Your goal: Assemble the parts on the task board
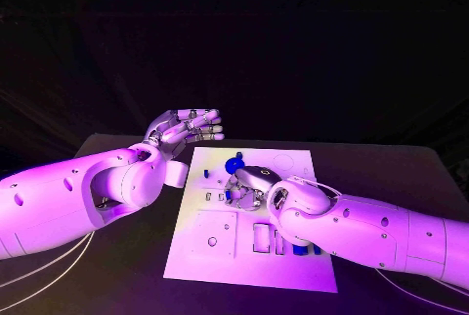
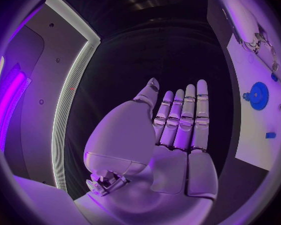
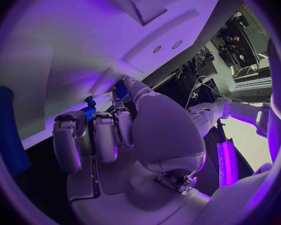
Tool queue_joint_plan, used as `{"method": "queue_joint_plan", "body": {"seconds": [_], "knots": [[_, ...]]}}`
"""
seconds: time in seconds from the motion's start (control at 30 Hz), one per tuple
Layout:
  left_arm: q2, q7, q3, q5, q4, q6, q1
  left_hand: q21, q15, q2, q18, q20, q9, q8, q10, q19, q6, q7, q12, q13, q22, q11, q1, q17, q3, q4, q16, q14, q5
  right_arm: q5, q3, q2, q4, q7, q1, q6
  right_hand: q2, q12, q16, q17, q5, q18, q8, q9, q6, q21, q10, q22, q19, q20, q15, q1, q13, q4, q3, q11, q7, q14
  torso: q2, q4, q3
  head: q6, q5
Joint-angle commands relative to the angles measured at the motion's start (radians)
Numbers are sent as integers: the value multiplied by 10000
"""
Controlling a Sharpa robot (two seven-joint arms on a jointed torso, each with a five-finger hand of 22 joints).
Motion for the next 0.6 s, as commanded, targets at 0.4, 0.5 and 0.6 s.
{"method": "queue_joint_plan", "body": {"seconds": [0.4, 0.5, 0.6], "knots": [[-8, 54, 4, -4, 6, 189, 8, 66, 55, 75, 22, 16, 1, -36, -2, -79, -15, 70, -51, -5, -3, 50, 14, -14, 10, -75, -24, -7, 25, -177, -20, -13, -15, -204, -28, 95, -212, -83, -48, 1997, -63, -143, -136, -39, -222, 53, -126, 2635, 1063, 120, 162, -157, 944, 49, -112, 72, 65, 885, 7, -5, 3, -17, -28], [-8, 53, 4, -4, 4, 188, 8, 66, 55, 75, 22, 16, 1, -36, -2, -79, -15, 70, -51, -5, -3, 50, 14, -14, 10, -75, -24, -7, 25, -176, -20, -10, -19, -198, -28, 84, -222, -85, -50, 1995, -72, -143, -139, -41, -229, 53, -129, 2635, 1063, 124, 166, -166, 942, 51, -118, 75, 68, 884, 4, -4, 1, -17, -32], [-10, 50, 4, -4, 8, 185, 8, 66, 55, 75, 22, 16, 1, -36, -2, -79, -15, 70, -51, -5, -3, 50, 14, -14, 10, -75, -24, -7, 25, -175, -20, -11, -22, -194, -28, 75, -299, -133, -55, 1988, -170, -143, -176, -58, -307, 53, -180, 2635, 1063, 148, 189, -221, 895, 66, -172, 101, 94, 882, 1, -3, 1, -18, -32]]}}
